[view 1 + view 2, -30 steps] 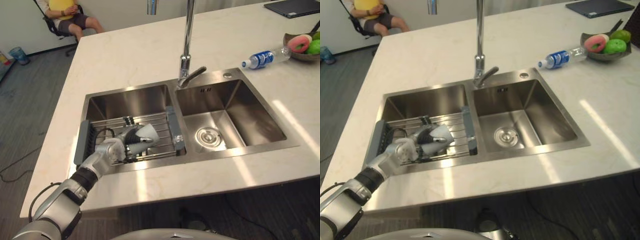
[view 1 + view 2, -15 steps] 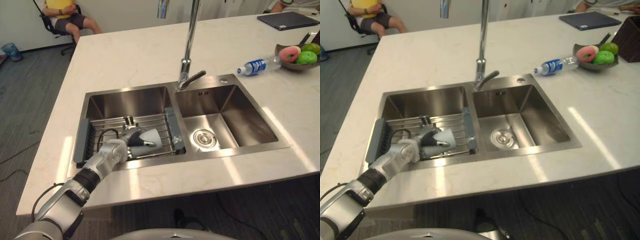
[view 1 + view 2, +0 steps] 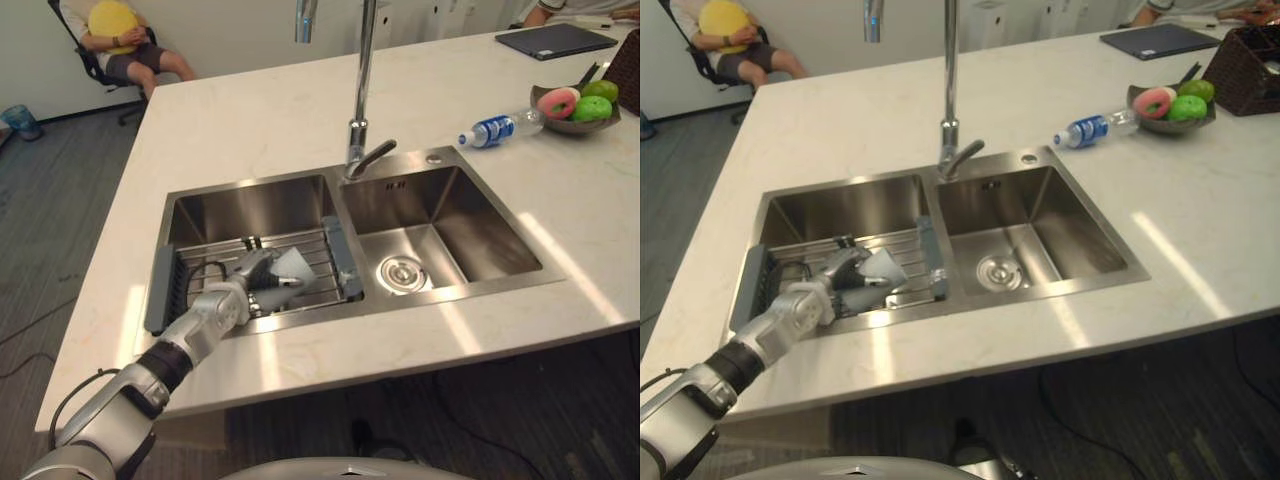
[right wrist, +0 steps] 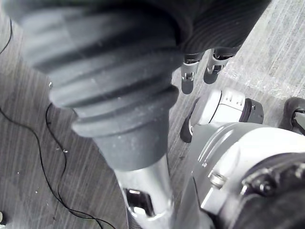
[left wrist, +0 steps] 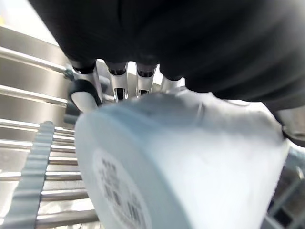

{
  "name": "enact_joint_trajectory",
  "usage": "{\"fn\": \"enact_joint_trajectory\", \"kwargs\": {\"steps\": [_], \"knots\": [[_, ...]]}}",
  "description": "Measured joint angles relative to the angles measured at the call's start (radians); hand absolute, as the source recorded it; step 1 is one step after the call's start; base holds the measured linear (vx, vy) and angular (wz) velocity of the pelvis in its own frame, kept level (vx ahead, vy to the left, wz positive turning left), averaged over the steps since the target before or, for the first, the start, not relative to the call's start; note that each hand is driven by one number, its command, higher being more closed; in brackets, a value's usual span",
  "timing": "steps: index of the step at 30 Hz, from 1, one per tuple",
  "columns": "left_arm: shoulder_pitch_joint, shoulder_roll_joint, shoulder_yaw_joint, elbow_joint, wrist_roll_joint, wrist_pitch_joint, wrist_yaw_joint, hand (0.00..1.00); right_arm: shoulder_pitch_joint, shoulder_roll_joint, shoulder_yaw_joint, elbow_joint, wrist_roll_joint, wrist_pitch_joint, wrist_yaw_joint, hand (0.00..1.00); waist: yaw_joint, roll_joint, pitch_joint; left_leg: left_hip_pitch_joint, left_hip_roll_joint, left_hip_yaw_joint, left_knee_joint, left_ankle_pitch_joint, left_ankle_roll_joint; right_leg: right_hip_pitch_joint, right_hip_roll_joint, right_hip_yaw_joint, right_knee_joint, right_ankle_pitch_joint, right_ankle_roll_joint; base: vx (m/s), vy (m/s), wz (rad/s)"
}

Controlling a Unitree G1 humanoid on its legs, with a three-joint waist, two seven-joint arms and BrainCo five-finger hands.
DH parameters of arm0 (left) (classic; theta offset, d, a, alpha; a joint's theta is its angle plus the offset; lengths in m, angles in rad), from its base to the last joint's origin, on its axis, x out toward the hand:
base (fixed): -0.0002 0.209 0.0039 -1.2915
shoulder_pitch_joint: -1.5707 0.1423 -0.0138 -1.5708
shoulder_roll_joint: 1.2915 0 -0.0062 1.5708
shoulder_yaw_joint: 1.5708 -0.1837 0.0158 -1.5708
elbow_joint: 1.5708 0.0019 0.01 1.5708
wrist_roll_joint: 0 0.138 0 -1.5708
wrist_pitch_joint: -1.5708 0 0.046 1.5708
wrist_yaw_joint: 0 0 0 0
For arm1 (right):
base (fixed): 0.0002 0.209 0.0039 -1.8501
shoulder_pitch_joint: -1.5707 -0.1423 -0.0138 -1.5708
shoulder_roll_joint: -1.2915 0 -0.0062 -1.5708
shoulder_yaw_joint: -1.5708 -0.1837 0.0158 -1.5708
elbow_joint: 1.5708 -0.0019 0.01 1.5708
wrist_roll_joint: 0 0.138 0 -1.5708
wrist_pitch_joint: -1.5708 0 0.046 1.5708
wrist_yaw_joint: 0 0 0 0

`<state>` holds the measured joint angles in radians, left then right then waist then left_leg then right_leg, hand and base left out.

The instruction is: Walk over to the sink, pick up the cup, carry it to the dishwasher, place the cup inside the dishwasher, then close the dishwasher door

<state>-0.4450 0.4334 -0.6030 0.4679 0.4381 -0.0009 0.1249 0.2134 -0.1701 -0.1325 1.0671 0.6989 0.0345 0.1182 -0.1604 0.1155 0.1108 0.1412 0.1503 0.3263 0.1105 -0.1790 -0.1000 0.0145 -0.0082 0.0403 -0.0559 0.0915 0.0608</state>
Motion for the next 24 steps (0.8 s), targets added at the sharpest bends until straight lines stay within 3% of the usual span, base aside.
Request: {"fn": "enact_joint_trajectory", "kwargs": {"steps": [4, 7, 8, 12, 15, 17, 19, 24], "knots": [[0.079, 0.021, 0.069, -0.087, -0.144, -0.071, 0.06, 1.0, 0.022, 0.002, 0.012, -0.033, 0.003, -0.01, -0.006, 0.0, 0.009, 0.001, -0.001, -0.002, 0.001, -0.021, -0.005, 0.001, -0.001, 0.005, -0.001, -0.022, 0.003, -0.005, -0.001, 0.0, -0.013, 0.13], [0.12, 0.023, 0.128, -0.141, -0.281, -0.119, 0.065, 1.0, 0.036, 0.003, 0.013, -0.038, 0.003, -0.01, -0.015, 0.0, 0.039, -0.006, 0.0, -0.001, 0.001, -0.03, -0.005, 0.001, -0.001, 0.009, -0.001, -0.031, 0.006, -0.011, -0.004, 0.02, -0.008, 0.14], [0.125, 0.023, 0.168, -0.154, -0.335, -0.136, 0.067, 1.0, 0.044, 0.003, 0.013, -0.045, 0.003, -0.01, -0.015, 0.0, 0.052, -0.006, 0.0, 0.0, 0.001, -0.033, -0.004, 0.001, -0.001, 0.008, -0.002, -0.036, 0.006, -0.012, -0.003, 0.03, -0.007, 0.1], [0.152, 0.023, 0.333, -0.219, -0.534, -0.185, 0.072, 1.0, 0.055, 0.006, 0.011, -0.071, 0.001, -0.01, -0.014, 0.0, 0.058, -0.011, -0.001, -0.004, 0.001, -0.051, 0.01, 0.002, -0.001, 0.019, -0.004, -0.052, 0.011, -0.02, -0.005, 0.01, -0.01, 0.13], [0.163, 0.017, 0.419, -0.27, -0.674, -0.25, 0.073, 1.0, 0.058, 0.013, 0.007, -0.071, -0.001, -0.01, -0.014, 0.0, 0.083, -0.017, -0.006, -0.004, 0.002, -0.053, 0.01, 0.002, -0.001, 0.02, -0.003, -0.056, 0.012, -0.02, -0.006, -0.02, -0.009, 0.03], [0.174, 0.009, 0.463, -0.284, -0.751, -0.283, 0.064, 1.0, 0.061, 0.015, 0.002, -0.07, -0.016, -0.01, -0.014, 0.0, 0.096, -0.024, -0.012, -0.004, 0.003, -0.054, 0.011, 0.002, -0.001, 0.021, -0.003, -0.061, 0.014, -0.02, -0.006, -0.05, -0.008, 0.05], [0.191, -0.028, 0.533, -0.299, -0.895, -0.32, 0.036, 1.0, 0.065, 0.026, -0.003, -0.07, -0.042, -0.01, -0.012, 0.0, 0.104, -0.041, -0.022, -0.008, 0.002, -0.061, 0.012, 0.004, 0.001, 0.023, -0.006, -0.072, 0.016, -0.02, -0.006, -0.07, -0.006, 0.13], [0.199, -0.074, 0.634, -0.299, -1.116, -0.353, -0.026, 1.0, 0.077, 0.047, -0.038, -0.071, -0.079, -0.012, 0.009, 0.0, 0.117, -0.071, -0.045, -0.027, 0.002, -0.081, 0.02, 0.006, 0.002, 0.023, -0.012, -0.091, 0.014, -0.019, -0.006, -0.05, -0.003, 0.11]]}}
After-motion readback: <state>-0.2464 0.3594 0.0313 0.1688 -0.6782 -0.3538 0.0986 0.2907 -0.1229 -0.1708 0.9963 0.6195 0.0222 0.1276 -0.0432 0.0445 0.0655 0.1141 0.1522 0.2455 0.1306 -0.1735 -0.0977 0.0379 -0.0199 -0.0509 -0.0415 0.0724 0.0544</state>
